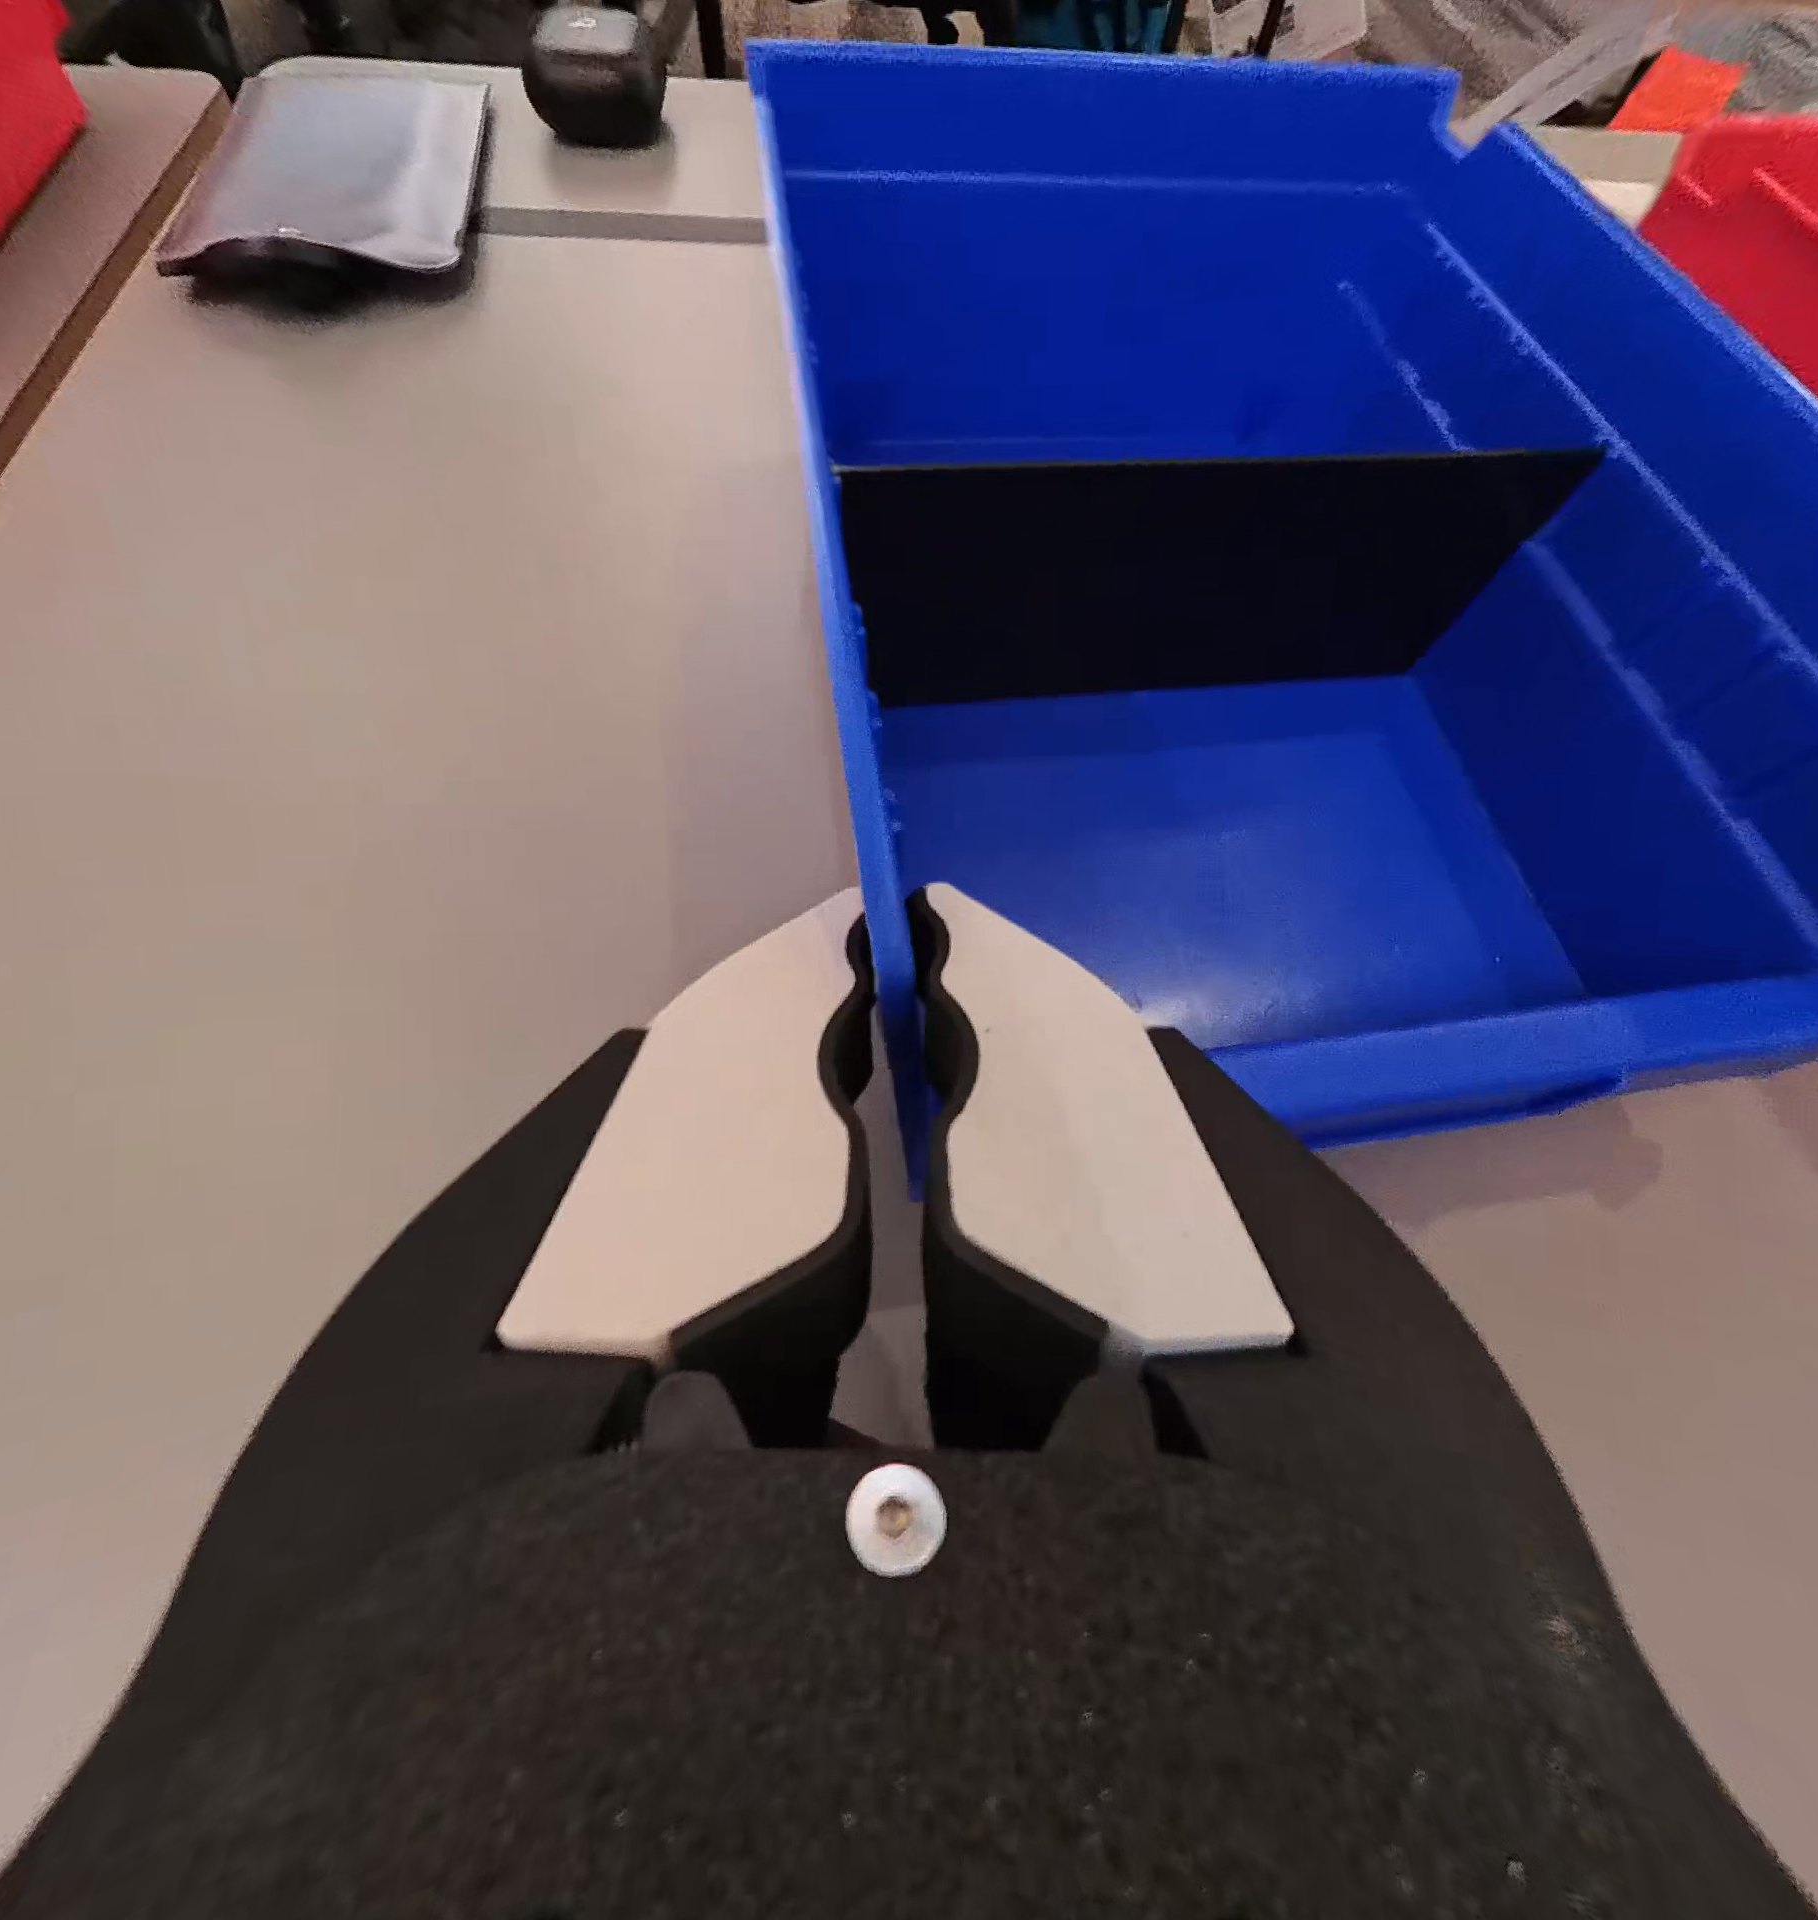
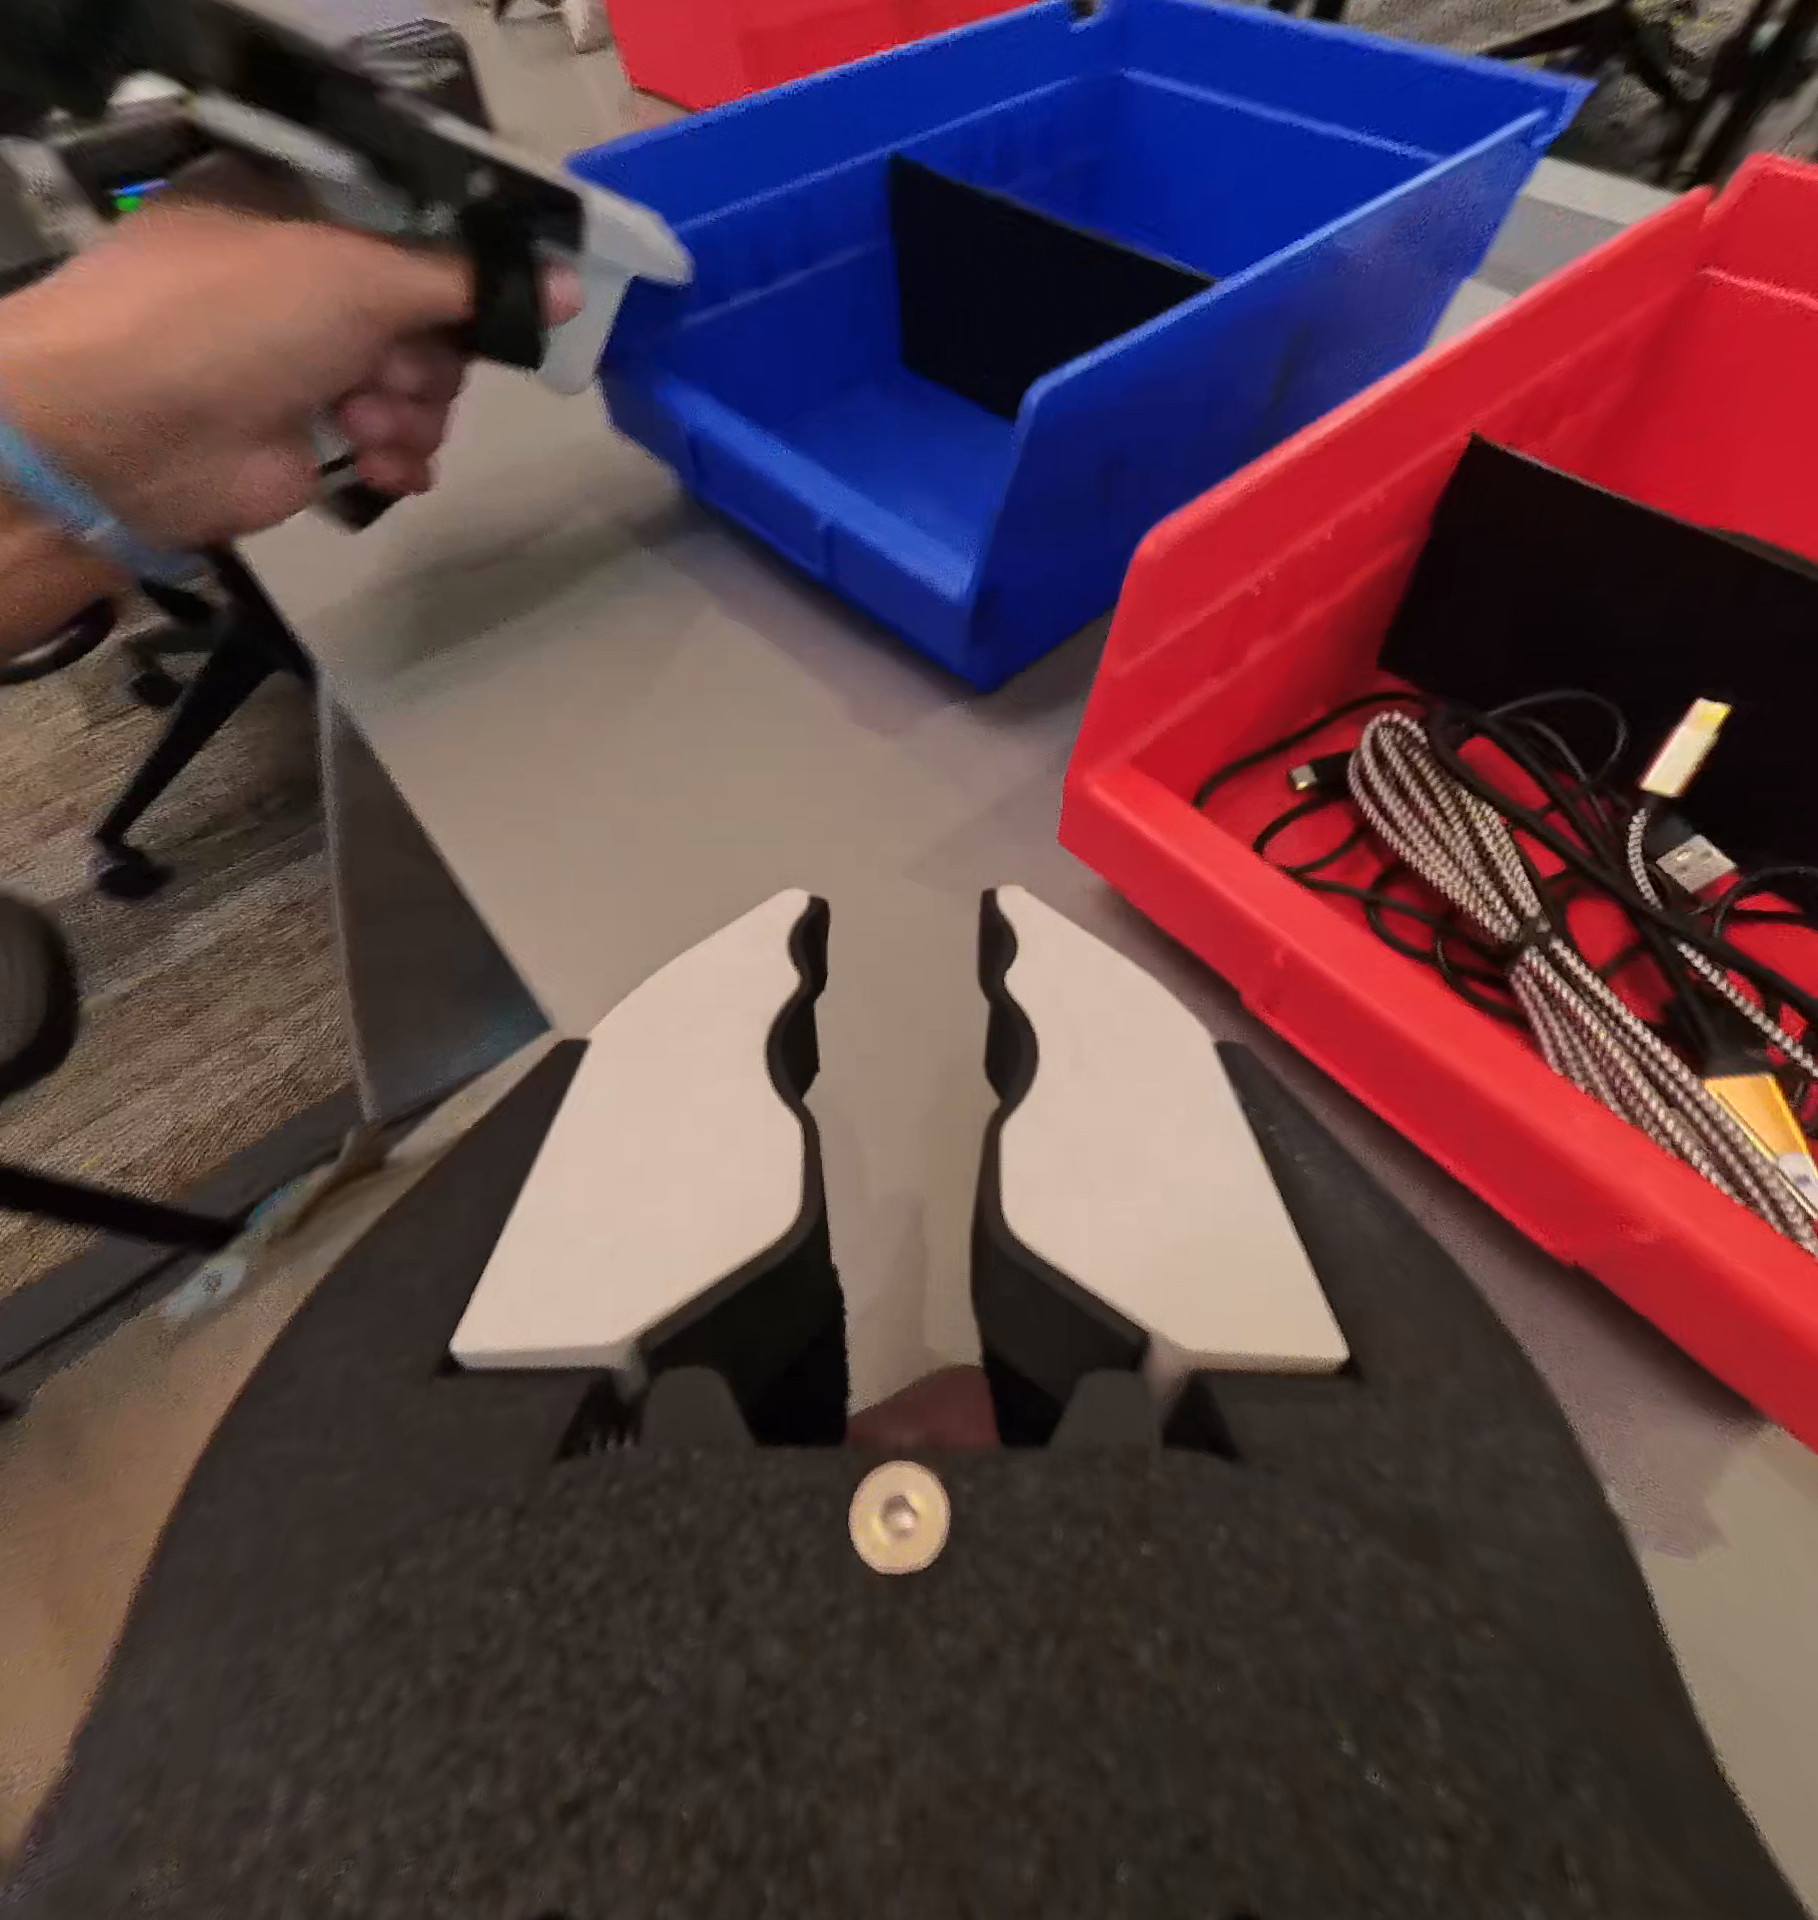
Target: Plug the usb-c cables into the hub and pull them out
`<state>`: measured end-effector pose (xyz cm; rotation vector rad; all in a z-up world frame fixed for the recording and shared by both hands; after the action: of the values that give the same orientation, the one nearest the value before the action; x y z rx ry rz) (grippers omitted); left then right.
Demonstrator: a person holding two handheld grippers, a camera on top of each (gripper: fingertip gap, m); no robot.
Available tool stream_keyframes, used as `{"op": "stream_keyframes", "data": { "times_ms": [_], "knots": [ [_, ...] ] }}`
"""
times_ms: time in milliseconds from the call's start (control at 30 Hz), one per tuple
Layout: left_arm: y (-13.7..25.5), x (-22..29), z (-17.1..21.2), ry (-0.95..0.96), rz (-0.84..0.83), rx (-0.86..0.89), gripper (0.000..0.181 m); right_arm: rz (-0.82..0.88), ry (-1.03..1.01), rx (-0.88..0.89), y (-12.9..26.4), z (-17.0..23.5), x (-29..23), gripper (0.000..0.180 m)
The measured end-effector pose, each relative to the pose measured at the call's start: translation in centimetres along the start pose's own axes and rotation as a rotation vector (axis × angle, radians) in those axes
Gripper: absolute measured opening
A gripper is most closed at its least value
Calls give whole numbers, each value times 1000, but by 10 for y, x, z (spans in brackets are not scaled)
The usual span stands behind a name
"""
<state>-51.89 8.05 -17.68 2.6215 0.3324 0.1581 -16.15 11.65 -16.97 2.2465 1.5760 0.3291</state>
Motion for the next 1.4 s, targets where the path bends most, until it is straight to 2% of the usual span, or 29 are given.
{"op": "stream_keyframes", "data": {
  "times_ms": [67, 200, 300, 367, 400, 467, 600, 700, 800, 933, 1067, 1167, 1233, 1400],
  "knots": [
    [20, 9, 12, -5, -34, 2, 4, 85, -50, -4, -21, -10, -7, 32],
    [60, 24, 33, 13, -63, -14, 4, 83, -98, 35, -50, -28, -27, 45],
    [88, 35, 50, 32, -63, -7, 5, 143, -98, 9, -66, -30, -35, 41],
    [106, 42, 61, 21, -73, 8, 5, 148, -125, -19, -69, -26, -37, 26],
    [115, 46, 67, 18, -76, 14, 5, 144, -142, -17, -67, -23, -37, 17],
    [131, 55, 77, 11, -91, 37, 5, 116, -129, 22, -59, -21, -38, 16],
    [159, 86, 78, -63, -191, 115, 6, 215, -35, 103, -40, -27, -39, 6],
    [171, 113, 62, -110, -212, 219, 7, 264, -24, 220, -13, -46, -27, 4],
    [177, 142, 23, -162, -183, 357, 7, 338, 39, 367, 31, -79, -6, 3],
    [158, 205, -46, -265, -61, 482, 8, 504, 74, 522, 103, -105, 48, 4],
    [108, 300, -86, -359, 79, 488, 9, 697, 45, 530, 160, -80, 135, 3],
    [58, 386, -94, -407, 156, 431, 9, 802, -53, 436, 201, -48, 211, 3],
    [21, 438, -91, -376, 241, 347, 9, 827, -116, 379, 226, -22, 257, 2],
    [-48, 533, -56, -341, 329, 178, 7, 860, -190, 164, 262, 62, 331, 3]
  ]
}}
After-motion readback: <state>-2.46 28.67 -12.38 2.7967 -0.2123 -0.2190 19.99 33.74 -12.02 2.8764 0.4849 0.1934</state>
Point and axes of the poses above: each gripper's, where its closed fingertips meet, y back along the fingers, z out of its underside, x = y × z across the jaws, the point moved 9 cm from there along y, back along the fingers, and after that the axes turned 1 degree about x, right-handed, at the moved point
